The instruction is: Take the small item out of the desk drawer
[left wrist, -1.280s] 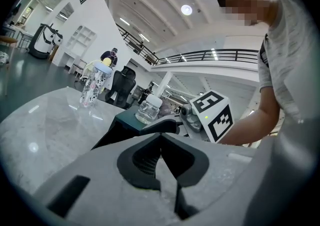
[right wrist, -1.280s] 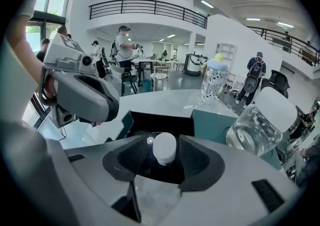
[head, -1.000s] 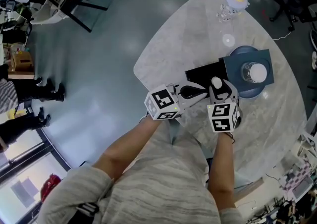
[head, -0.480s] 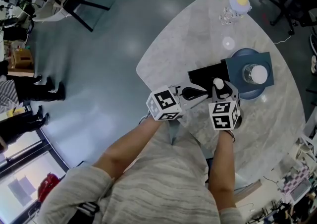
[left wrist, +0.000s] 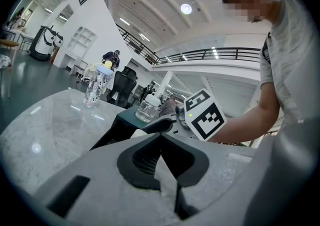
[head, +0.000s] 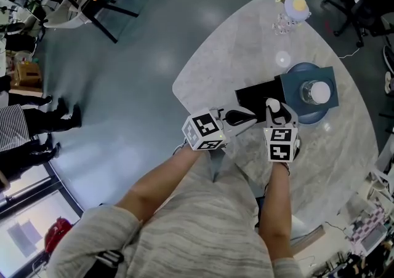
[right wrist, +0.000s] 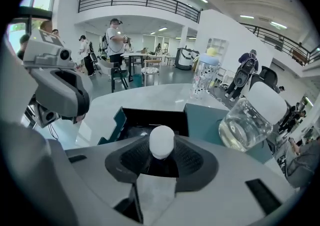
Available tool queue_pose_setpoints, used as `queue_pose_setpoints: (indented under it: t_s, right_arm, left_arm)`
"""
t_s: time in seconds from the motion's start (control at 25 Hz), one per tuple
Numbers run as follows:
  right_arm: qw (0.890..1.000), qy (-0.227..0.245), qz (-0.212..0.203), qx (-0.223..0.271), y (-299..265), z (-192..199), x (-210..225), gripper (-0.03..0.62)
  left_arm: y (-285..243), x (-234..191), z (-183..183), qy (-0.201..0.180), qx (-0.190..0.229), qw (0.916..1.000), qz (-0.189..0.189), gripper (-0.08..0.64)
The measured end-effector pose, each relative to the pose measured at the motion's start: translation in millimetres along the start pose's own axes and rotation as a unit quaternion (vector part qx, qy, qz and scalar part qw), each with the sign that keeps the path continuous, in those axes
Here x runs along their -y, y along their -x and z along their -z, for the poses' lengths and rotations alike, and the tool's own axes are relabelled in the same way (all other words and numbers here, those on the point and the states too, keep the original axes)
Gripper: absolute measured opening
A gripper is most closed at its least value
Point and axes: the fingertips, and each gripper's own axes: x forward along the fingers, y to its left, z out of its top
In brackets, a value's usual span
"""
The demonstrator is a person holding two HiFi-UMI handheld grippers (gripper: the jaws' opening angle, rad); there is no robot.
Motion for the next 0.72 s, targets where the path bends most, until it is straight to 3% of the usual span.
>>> queue_pose_setpoints:
  t_s: [0.2,0.4,0.72]
  right_arm:
    - [0.995,-0.078,0.003,0.058,19.2,-14.9,8.2,0.149]
    - [0.978,-0.163,-0.005,0.128,46.1,-32.6,16.2,0.149]
    - [0.951,-0.201,-0.017,0.233,99.0,-67.3,16.9,0.147]
  left_arm:
    - [4.3,5.6,-9.5,-0.009,0.005,0.9999,0.003,0.015]
    - [5.8,14.7,-21.5,-0.023,0.012,0.9996,0.01,0.015]
    - [10.5,35.9,-57.2,-0.054,0.039,0.9975,0.024,0.015]
